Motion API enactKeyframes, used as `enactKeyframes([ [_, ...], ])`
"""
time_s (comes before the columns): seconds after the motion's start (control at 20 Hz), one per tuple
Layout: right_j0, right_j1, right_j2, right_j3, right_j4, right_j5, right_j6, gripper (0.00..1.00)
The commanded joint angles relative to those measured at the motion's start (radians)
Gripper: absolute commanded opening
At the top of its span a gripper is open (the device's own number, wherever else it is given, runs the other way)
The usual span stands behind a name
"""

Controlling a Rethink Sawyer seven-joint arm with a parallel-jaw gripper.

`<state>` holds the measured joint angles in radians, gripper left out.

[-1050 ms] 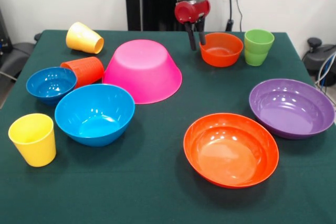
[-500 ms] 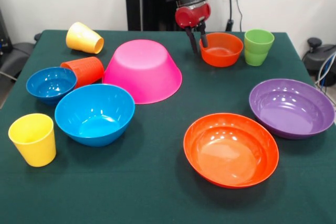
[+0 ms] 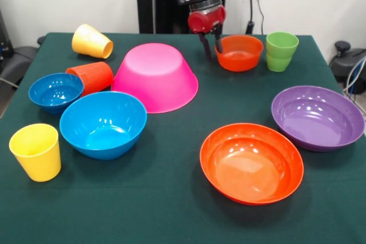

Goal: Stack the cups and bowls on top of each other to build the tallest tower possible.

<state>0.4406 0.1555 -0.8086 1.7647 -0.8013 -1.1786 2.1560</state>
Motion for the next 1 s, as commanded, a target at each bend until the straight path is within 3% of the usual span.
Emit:
enactKeyframes([
  [0.05,-0.021,0.151,0.084,-0.114,0.068,0.026,-0.329,1.0],
  [0.35,0.029,0.176,0.061,-0.129,0.041,0.077,-0.267,1.0],
  [1.0,0.058,0.192,0.04,-0.129,0.042,0.054,-0.234,1.0],
])
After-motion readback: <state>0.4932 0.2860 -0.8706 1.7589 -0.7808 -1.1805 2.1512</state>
